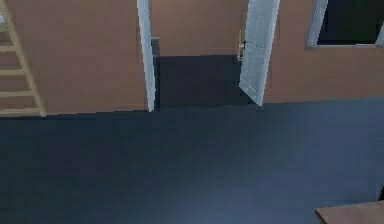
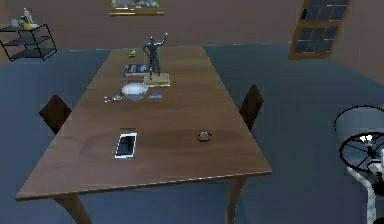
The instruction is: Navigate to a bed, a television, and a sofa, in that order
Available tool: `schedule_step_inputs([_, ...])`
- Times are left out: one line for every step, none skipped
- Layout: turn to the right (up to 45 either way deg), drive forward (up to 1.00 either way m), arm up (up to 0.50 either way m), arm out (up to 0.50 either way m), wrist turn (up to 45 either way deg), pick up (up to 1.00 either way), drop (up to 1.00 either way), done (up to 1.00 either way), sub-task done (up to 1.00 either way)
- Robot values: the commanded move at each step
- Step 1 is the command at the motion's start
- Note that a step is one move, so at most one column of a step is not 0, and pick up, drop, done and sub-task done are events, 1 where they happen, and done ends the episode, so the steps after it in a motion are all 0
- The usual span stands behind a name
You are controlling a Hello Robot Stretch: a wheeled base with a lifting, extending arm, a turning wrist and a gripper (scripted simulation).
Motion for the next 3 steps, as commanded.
schedule_step_inputs([-3.0, 0.00, 0.00, 0.00, 0.0, 0.00, 0.00, 0.00, 0.00])
schedule_step_inputs([-6.0, 0.00, 0.00, 0.00, 0.0, 0.00, 0.00, 0.00, 0.00])
schedule_step_inputs([0.0, 0.75, 0.00, 0.00, 0.0, 0.00, 0.00, 0.00, 0.00])
